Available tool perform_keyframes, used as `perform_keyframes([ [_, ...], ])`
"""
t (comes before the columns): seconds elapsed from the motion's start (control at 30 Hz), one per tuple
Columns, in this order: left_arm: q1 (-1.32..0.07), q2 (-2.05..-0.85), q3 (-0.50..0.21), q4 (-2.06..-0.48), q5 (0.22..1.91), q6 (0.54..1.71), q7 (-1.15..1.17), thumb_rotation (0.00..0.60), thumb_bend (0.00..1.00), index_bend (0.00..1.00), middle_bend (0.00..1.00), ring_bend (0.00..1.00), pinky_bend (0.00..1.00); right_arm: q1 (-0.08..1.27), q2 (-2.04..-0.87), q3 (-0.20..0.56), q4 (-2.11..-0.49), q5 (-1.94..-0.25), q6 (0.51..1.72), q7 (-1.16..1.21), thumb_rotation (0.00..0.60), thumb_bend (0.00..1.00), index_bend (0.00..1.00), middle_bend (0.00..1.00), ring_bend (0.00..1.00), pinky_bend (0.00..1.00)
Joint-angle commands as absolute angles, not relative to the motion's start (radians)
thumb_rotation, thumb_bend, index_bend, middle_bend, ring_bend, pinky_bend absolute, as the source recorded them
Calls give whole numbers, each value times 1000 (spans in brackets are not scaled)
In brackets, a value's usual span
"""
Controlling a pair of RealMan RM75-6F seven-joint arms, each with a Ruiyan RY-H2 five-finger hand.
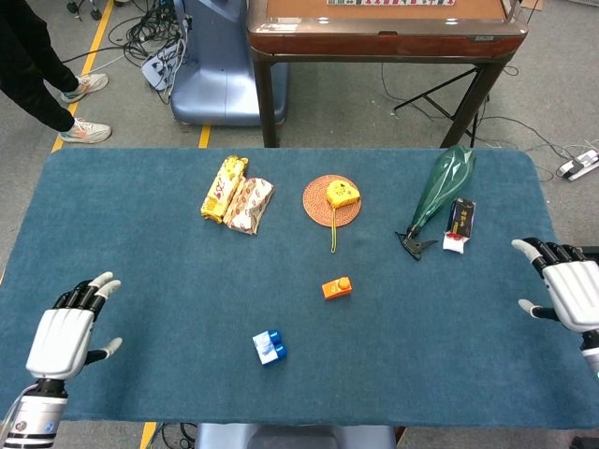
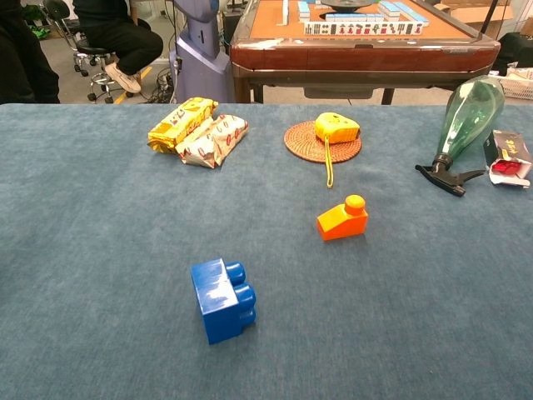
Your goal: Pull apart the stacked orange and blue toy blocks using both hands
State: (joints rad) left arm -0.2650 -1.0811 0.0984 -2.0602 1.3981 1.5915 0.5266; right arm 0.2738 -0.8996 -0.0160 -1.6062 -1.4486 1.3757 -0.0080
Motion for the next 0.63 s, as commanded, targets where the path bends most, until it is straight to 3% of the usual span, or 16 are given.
perform_keyframes([
  [0.03, -242, -1068, 98, -2060, 1393, 1600, 519, 600, 0, 232, 157, 162, 262, 257, -901, -13, -1601, -1457, 1393, -1, 600, 0, 181, 190, 216, 239],
  [0.63, -158, -1062, 89, -2034, 1424, 1591, 533, 600, 0, 223, 157, 162, 262, 213, -889, 12, -1616, -1471, 1395, 28, 600, 0, 182, 190, 216, 239],
])
